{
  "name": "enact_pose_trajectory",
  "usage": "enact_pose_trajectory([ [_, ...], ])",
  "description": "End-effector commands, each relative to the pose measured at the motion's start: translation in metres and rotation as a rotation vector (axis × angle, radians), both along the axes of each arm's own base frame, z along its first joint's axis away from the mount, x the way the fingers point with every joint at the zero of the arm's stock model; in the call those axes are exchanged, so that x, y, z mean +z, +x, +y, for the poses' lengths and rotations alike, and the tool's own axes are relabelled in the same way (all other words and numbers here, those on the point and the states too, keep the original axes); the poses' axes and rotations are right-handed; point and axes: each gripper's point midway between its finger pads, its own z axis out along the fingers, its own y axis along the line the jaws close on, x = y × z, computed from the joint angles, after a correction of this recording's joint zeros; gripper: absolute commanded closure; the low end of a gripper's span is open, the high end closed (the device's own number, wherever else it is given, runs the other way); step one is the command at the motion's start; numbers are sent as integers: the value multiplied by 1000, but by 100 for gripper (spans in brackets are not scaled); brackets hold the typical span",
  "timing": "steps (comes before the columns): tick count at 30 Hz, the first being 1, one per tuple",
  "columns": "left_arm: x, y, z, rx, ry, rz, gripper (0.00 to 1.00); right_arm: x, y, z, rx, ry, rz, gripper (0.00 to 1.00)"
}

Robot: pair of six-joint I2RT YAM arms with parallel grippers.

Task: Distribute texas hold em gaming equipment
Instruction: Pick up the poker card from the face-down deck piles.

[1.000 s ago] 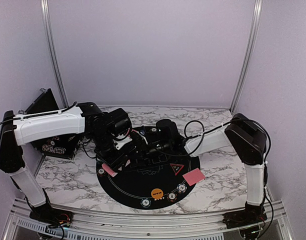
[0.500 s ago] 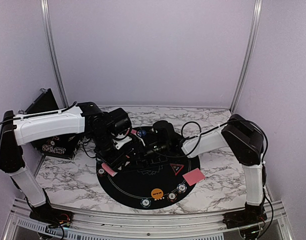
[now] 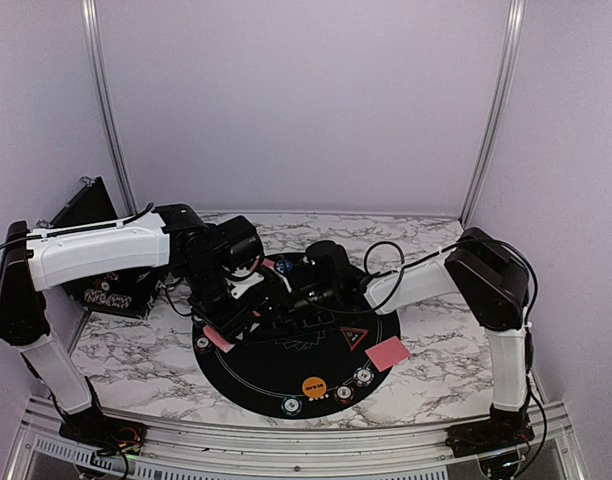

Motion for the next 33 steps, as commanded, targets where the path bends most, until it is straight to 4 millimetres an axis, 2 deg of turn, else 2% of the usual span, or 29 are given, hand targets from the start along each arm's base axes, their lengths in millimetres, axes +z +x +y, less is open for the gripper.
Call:
enact_pose_trajectory([
  [1, 10, -8, -8, -51, -31, 7, 42, 0, 21, -8, -87, -35, -15, 37],
  [23, 9, -8, -7, -51, -27, 9, 42, 5, 25, -16, -106, -35, -28, 38],
  [33, 8, -7, -7, -49, -25, 9, 42, 16, 25, -18, -108, -17, -39, 38],
])
